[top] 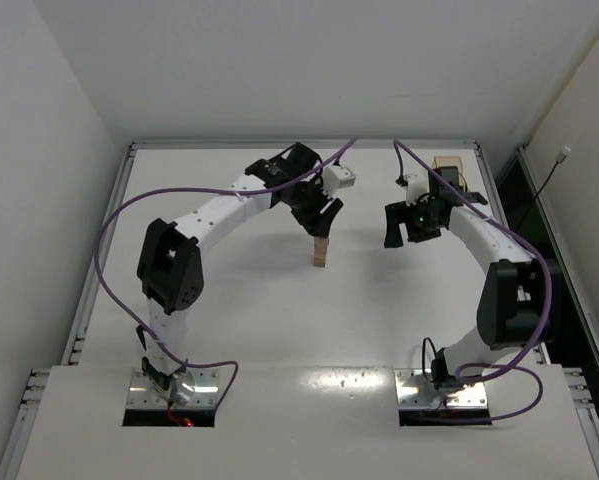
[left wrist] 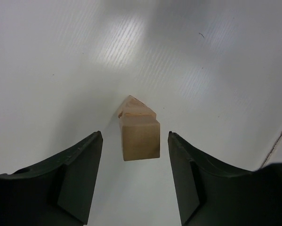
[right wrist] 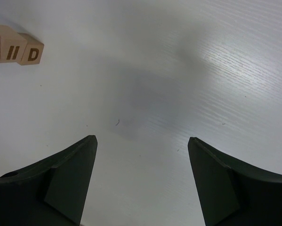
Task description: Build the wood block tower
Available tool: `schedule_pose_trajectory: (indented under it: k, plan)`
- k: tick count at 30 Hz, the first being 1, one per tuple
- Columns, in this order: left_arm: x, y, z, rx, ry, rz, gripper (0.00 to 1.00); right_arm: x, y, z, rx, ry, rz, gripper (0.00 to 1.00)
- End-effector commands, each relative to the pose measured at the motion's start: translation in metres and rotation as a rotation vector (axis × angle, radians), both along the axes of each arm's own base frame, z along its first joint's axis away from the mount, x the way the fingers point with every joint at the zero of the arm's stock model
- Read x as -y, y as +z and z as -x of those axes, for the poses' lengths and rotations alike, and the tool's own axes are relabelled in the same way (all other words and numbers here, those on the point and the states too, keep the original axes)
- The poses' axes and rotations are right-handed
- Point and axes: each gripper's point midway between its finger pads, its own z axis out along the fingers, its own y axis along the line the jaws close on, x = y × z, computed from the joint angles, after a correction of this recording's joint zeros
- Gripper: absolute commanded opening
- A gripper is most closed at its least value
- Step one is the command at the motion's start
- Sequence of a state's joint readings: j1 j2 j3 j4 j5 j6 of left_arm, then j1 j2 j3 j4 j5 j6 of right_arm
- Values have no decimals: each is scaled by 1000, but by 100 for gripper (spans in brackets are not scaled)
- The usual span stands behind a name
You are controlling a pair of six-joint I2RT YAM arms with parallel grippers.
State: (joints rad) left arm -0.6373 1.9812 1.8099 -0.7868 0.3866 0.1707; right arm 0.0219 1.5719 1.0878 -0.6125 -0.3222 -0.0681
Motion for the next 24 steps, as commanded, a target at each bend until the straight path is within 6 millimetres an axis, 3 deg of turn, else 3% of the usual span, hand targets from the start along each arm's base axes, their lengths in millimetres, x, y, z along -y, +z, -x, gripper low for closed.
schedule_pose_trajectory:
  k: [1, 2, 3, 6, 7, 10, 11, 14, 15, 16, 17, 19, 23, 24]
  plan:
    - [4, 69, -4, 149, 34, 103, 55, -3, 10, -9, 53, 14, -7, 75]
    - [2, 81, -10, 182, 66, 114, 59, -1, 9, -9, 53, 9, 1, 75]
    - [-1, 98, -10, 210, 90, 132, 71, -1, 10, -11, 62, 9, 0, 75]
    - [-11, 117, -12, 263, 138, 130, 82, 0, 9, -9, 62, 5, 9, 77]
    - [-15, 133, -11, 289, 168, 156, 82, 2, 12, -10, 71, 0, 16, 77]
    - [-43, 134, -18, 298, 274, 143, 96, 4, 15, -10, 81, -7, 28, 79]
    - [-55, 121, -22, 291, 324, 113, 100, 6, 14, -11, 81, -13, 39, 80]
    - [-99, 114, -39, 280, 484, 111, 100, 10, 20, -15, 94, -25, 60, 83]
    - [-114, 94, -39, 240, 528, 90, 100, 10, 23, -18, 103, -25, 59, 83]
    - [-140, 87, -48, 219, 614, 95, 100, 10, 27, -20, 114, -26, 59, 83]
    - [-151, 83, -52, 222, 651, 103, 100, 12, 26, -21, 114, -30, 67, 84]
    - [-186, 58, -50, 178, 746, 81, 100, 12, 35, -30, 138, -31, 66, 86]
    - [-216, 27, -37, 179, 827, 43, 100, 13, 40, -45, 152, -36, 73, 86]
    - [-222, 10, -28, 157, 850, 14, 100, 15, 40, -48, 155, -34, 86, 86]
